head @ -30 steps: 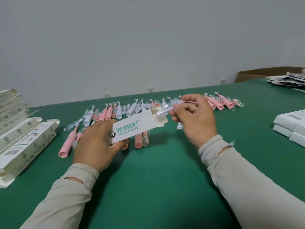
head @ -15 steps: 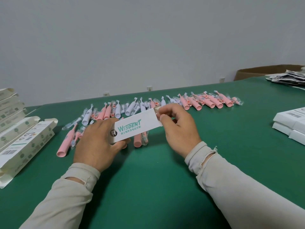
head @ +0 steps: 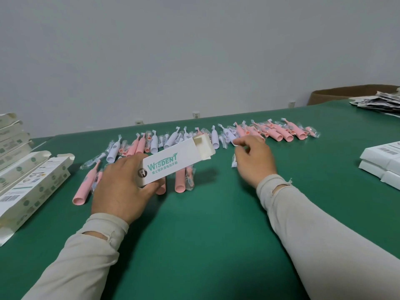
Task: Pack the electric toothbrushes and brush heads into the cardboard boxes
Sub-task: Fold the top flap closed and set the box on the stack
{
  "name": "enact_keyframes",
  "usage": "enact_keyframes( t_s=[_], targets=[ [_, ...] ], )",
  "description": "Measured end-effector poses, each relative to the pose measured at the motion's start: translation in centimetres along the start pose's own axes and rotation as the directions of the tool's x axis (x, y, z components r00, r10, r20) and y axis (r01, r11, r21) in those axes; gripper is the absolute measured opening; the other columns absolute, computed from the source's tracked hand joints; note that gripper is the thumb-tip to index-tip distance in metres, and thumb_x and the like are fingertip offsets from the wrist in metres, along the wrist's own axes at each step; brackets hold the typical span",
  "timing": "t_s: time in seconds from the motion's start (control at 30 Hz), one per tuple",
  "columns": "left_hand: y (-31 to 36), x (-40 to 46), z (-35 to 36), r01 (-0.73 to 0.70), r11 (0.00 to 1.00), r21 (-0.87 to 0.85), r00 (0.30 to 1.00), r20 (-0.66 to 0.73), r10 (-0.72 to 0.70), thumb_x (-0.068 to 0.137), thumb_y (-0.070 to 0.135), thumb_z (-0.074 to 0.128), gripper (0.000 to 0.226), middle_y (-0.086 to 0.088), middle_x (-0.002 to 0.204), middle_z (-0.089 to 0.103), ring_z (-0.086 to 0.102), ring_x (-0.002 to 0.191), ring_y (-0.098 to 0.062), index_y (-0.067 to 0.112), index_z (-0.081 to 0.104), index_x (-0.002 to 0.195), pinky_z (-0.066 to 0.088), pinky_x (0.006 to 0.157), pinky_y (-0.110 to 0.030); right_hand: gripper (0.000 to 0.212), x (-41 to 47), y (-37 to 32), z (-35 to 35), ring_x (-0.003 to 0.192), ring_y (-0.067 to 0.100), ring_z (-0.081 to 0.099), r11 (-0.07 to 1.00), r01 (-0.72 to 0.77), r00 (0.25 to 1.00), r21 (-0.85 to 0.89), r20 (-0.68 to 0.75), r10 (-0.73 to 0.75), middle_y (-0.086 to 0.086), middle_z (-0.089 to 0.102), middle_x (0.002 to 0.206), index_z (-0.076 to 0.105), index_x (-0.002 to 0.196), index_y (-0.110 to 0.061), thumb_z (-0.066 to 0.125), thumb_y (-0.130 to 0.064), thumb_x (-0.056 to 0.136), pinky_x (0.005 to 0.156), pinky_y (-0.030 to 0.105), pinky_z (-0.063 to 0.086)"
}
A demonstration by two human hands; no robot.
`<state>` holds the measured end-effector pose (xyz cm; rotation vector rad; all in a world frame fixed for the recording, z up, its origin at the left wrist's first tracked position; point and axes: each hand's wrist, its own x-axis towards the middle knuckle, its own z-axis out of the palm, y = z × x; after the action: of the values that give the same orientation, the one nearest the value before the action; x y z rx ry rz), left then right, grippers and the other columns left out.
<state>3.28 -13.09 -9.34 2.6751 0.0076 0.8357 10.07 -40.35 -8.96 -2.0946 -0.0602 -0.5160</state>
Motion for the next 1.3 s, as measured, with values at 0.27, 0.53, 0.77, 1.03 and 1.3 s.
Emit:
enact_keyframes(
  t_s=[0.27, 0.53, 0.77, 1.03, 1.3],
  targets=[
    [-0.2, 0.2, 0.1, 0.008, 0.998, 0.059, 1.0, 0.005, -0.008, 0.078, 0.05, 0.073, 0.049, 0.007, 0.105, 0.061, 0.049, 0.098, -0.021, 0.034, 0.055, 0.12, 0.043, 0.078, -0.039, 0.02, 0.2, 0.8, 0.9, 0.107, 0.028, 0.061, 0.825, 0.089, 0.927, -0.558, 0.35, 0.137, 0.003, 0.069, 0.106, 0.069, 0.095, -0.023, 0.053, -0.036, 0.096, 0.089, 0.036, 0.051],
    [-0.2, 0.2, 0.1, 0.011, 0.998, 0.058, 1.0, 0.013, -0.011, 0.078, 0.048, 0.075, 0.047, 0.008, 0.103, 0.06, 0.047, 0.096, -0.021, 0.035, 0.054, 0.117, 0.041, 0.075, -0.038, 0.024, 0.1, 0.5, -2.6, 0.085, 0.025, 0.061, 0.625, -0.033, 0.92, -0.78, 0.22, 0.323, 0.002, 0.065, 0.093, 0.065, 0.1, -0.019, 0.057, -0.042, 0.094, 0.069, 0.031, 0.047],
    [0.0, 0.1, -0.1, 0.019, 0.998, 0.065, 1.0, 0.006, -0.019, 0.078, 0.052, 0.073, 0.049, 0.008, 0.105, 0.061, 0.049, 0.096, -0.021, 0.034, 0.055, 0.12, 0.046, 0.076, -0.04, 0.009, -1.6, -0.9, -2.3, 0.08, 0.018, 0.058, 0.971, 0.21, 0.977, -0.112, 0.061, -0.204, 0.001, 0.062, 0.092, 0.061, 0.092, -0.014, 0.06, -0.02, 0.097, 0.078, 0.03, 0.048],
    [0.0, 0.0, -0.1, 0.036, 0.994, 0.103, 0.999, 0.007, -0.036, 0.078, 0.052, 0.073, 0.05, 0.006, 0.109, 0.062, 0.049, 0.098, -0.021, 0.033, 0.055, 0.12, 0.044, 0.075, -0.039, 0.011, -2.6, -3.8, -2.2, 0.088, 0.022, 0.054, 0.868, 0.417, 0.896, -0.269, -0.04, -0.442, 0.001, 0.047, 0.109, 0.072, 0.101, -0.009, 0.064, -0.008, 0.093, 0.079, 0.036, 0.052],
    [0.6, 0.0, 0.2, -0.035, 0.992, 0.12, 0.999, 0.028, 0.031, 0.076, 0.051, 0.077, 0.053, 0.005, 0.107, 0.061, 0.043, 0.09, -0.016, 0.03, 0.055, 0.119, 0.037, 0.072, -0.036, 0.013, -3.4, -4.5, -1.3, 0.086, 0.024, 0.055, 0.858, 0.449, 0.891, -0.25, 0.052, -0.451, 0.001, 0.049, 0.104, 0.068, 0.107, -0.012, 0.061, -0.014, 0.096, 0.081, 0.04, 0.052]
  ],
)
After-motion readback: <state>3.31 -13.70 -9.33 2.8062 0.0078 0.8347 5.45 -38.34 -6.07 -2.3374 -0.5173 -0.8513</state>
